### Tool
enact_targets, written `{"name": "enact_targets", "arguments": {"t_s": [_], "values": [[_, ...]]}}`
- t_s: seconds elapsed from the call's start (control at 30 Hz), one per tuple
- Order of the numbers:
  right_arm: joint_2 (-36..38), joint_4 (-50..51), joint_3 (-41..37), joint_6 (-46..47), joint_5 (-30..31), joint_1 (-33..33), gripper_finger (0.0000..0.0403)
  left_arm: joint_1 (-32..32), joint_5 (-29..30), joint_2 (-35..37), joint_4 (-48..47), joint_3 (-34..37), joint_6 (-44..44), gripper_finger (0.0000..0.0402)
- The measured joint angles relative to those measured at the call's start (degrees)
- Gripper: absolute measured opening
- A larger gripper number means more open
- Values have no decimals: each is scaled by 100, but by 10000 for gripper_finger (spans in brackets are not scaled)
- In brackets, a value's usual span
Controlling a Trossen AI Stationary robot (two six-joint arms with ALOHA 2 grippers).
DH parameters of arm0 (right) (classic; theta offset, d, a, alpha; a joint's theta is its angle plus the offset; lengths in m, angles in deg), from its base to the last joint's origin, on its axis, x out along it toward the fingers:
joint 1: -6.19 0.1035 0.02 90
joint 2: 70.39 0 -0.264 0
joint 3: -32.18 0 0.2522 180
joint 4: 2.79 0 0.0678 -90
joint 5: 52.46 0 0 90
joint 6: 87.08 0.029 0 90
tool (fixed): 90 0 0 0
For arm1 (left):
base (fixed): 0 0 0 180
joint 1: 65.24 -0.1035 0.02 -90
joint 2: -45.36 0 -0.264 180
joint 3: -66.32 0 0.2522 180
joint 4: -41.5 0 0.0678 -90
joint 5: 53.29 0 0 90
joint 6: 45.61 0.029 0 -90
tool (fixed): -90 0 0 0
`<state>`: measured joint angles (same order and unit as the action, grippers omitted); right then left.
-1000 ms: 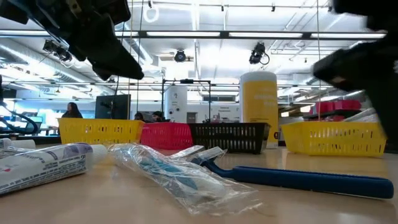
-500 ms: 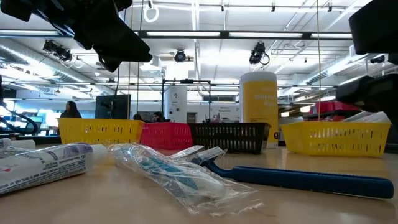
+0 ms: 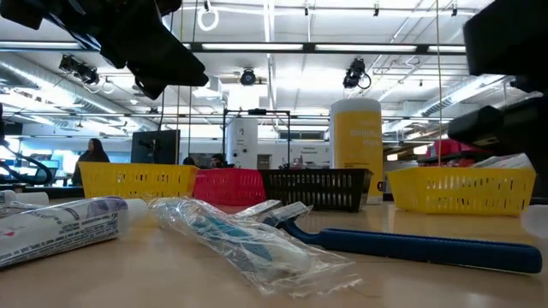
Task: Pick & Place Travel size toiletries
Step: Put the toothpaste into the black bin
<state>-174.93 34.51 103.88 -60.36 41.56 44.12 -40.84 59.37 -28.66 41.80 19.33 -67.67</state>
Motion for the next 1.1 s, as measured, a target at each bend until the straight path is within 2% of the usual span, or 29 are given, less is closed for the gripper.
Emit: {"name": "enact_targets", "arguments": {"t_s": [0.17,0.27,0.53,0.7,0.87,1.1], "values": [[-23,-584,154,-146,45,-225,106,0,0,0,0,0,0,98],[-23,-492,326,-463,94,-425,105,0,0,0,-2,0,4,98],[-16,-288,1007,-1859,806,-1231,105,0,0,0,-2,0,101,98],[-13,-79,1401,-2344,1342,-1913,106,0,-2,0,-2,0,98,98],[-4,-6,1518,-1980,1799,-2684,106,0,-1,0,-4,0,93,98],[-4,694,1518,-1486,1687,-3566,105,0,-1,0,-7,0,89,98]]}}
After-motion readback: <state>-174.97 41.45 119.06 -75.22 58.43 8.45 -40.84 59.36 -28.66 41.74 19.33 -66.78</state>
